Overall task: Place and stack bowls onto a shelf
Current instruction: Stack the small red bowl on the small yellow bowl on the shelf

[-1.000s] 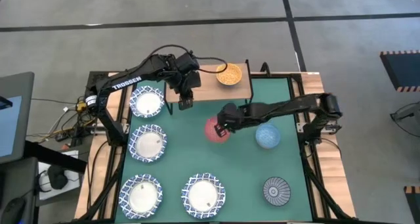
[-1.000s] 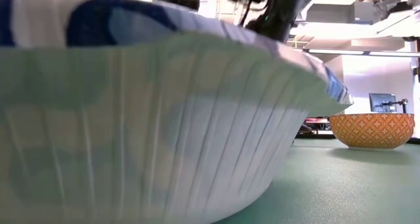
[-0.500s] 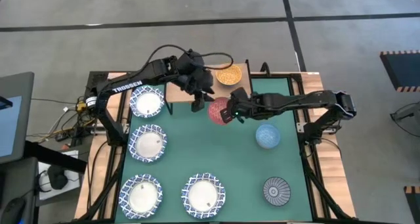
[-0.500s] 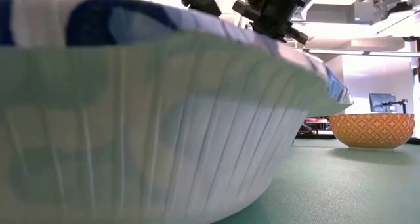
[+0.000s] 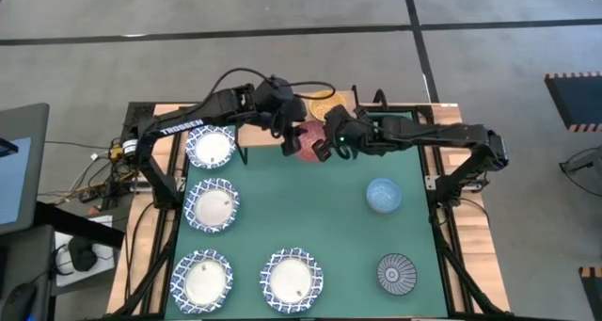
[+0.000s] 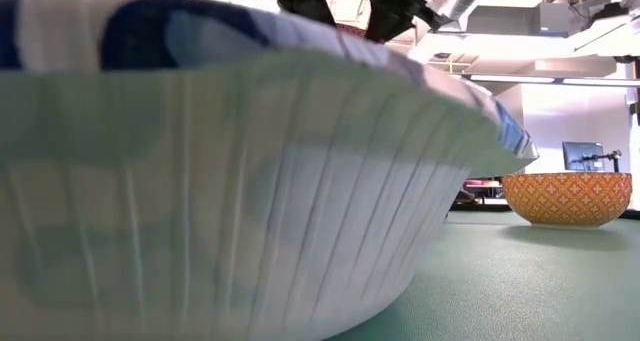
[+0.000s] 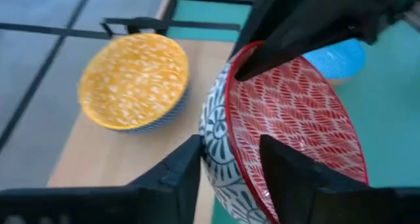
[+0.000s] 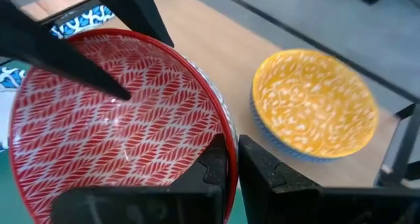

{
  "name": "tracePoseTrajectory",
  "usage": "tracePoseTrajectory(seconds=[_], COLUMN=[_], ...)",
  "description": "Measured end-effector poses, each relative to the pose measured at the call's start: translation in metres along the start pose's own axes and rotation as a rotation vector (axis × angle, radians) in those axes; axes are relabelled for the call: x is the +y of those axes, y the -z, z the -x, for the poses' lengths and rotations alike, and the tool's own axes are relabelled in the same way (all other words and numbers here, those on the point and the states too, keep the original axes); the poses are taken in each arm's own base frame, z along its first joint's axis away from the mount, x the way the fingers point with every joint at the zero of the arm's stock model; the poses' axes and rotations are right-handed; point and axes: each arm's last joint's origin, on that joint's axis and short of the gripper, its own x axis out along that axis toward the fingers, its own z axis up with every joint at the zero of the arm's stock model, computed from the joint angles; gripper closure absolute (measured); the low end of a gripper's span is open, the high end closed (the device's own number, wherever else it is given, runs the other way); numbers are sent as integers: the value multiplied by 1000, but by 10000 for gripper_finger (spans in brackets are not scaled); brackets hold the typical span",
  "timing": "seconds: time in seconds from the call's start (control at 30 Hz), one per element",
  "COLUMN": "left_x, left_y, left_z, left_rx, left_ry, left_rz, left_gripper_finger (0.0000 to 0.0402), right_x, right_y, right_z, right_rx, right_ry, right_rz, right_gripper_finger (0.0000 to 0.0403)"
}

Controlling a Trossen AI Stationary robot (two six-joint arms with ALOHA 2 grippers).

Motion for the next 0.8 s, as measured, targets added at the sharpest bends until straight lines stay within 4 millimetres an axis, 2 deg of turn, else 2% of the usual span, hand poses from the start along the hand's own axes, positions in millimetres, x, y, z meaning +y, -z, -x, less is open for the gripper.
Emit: tracePoseTrajectory(seconds=[0.17,0.23,0.37,0.5,0.63,0.7,0.8], left_x=[3,4,10,25,49,64,85], left_y=[-2,-4,-7,-12,-21,-26,-22], left_z=[-2,-3,-3,-3,-1,-5,-19], left_rx=[-19,-42,-91,-152,-288,-367,-391], left_ry=[-45,-35,-33,-82,-163,-196,-229], left_rz=[45,48,37,60,112,152,223], left_gripper_finger=[373,389,398,399,399,400,400], right_x=[-4,-4,-6,-17,-33,-41,-48], right_y=[-9,-13,-22,-36,-48,-53,-55], right_z=[8,12,25,49,78,91,102], right_rx=[-10,-14,-16,3,14,19,37], right_ry=[15,7,-10,11,61,76,90], right_rz=[-11,-3,20,33,-10,-47,-79], right_gripper_finger=[343,330,288,242,206,194,186])
